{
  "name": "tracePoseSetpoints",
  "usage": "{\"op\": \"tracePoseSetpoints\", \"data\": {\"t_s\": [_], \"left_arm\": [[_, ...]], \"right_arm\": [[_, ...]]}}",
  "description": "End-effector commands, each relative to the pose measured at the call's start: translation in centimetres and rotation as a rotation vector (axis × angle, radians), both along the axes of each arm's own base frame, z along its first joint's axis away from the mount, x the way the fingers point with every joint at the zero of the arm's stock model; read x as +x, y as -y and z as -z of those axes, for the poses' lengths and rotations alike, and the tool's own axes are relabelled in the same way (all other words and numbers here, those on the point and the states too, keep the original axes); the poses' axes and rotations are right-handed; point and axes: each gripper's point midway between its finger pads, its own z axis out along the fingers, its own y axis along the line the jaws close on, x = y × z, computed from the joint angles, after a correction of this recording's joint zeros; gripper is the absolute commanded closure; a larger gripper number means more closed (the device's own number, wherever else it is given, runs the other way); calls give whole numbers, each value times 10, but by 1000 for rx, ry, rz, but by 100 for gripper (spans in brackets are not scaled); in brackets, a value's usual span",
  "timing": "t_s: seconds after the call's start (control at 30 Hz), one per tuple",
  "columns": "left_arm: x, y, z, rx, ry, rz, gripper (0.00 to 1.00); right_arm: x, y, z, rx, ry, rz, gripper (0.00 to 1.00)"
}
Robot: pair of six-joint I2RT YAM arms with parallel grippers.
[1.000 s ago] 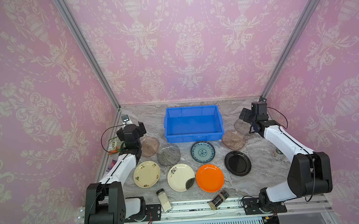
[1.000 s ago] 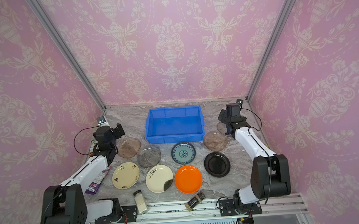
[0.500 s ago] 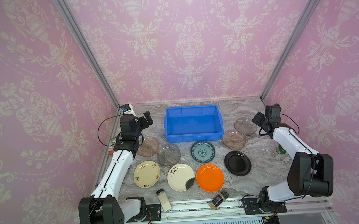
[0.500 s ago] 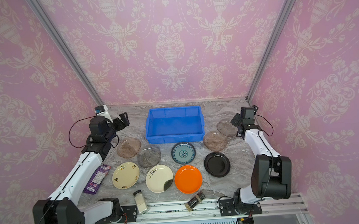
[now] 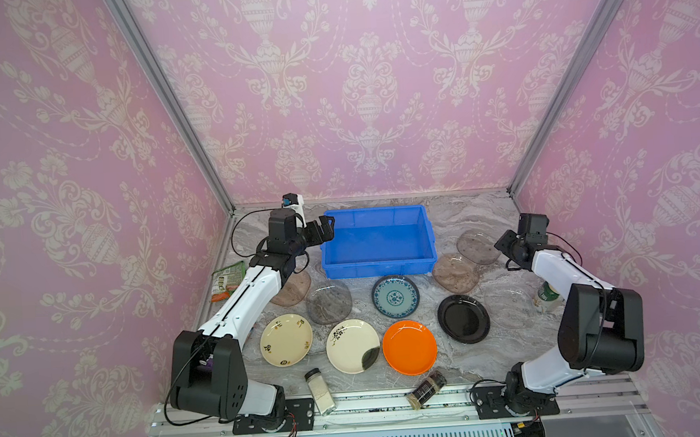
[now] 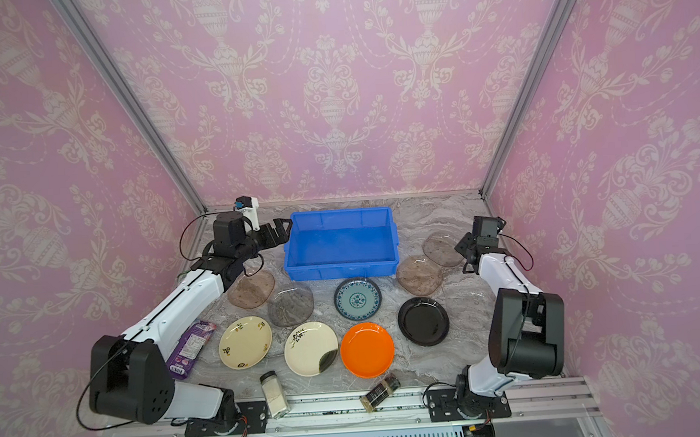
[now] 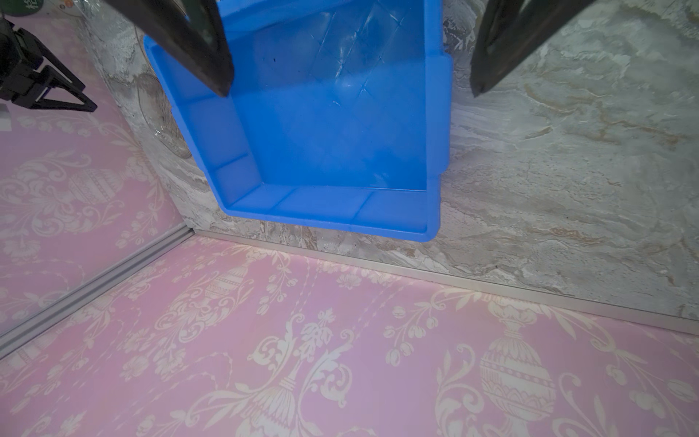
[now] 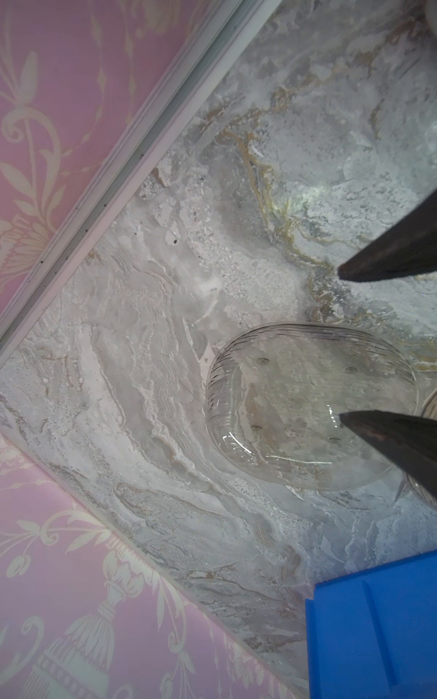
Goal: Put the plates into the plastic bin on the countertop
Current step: 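Move right gripper to the clear glass plate while left arm reaches the bin, then grasp the clear glass plate's rim with the right gripper and tilt it up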
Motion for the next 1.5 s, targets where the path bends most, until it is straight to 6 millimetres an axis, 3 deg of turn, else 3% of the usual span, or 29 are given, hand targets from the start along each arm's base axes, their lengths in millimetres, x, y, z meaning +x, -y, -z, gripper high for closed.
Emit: {"op": "tracePoseSetpoints", "data": {"t_s": [0.0, 0.13, 0.2, 0.47, 0.83, 1.13, 1.3, 1.43, 1.47], "left_arm": [[6, 17, -9, -32, 3, 46, 1], [11, 34, -7, -61, -2, 97, 1], [13, 39, -3, -68, -10, 112, 1], [14, 46, 6, -76, -28, 134, 1], [18, 52, 22, -105, -62, 149, 1], [16, 49, 23, -83, -48, 131, 1], [18, 47, 23, -72, -44, 119, 1], [19, 48, 26, -84, -53, 114, 1], [20, 48, 26, -91, -50, 115, 1]], "right_arm": [[2, 0, 14, 51, -11, 13, 49], [8, 3, 33, 132, -13, 44, 57], [11, 6, 42, 151, -23, 56, 68], [19, 5, 64, 204, -38, 67, 68], [25, 3, 74, 238, -30, 71, 69], [25, 2, 81, 256, -33, 81, 72], [25, 1, 84, 275, -23, 94, 81], [26, 2, 85, 284, -15, 106, 100], [25, 2, 86, 286, -15, 112, 100]]}}
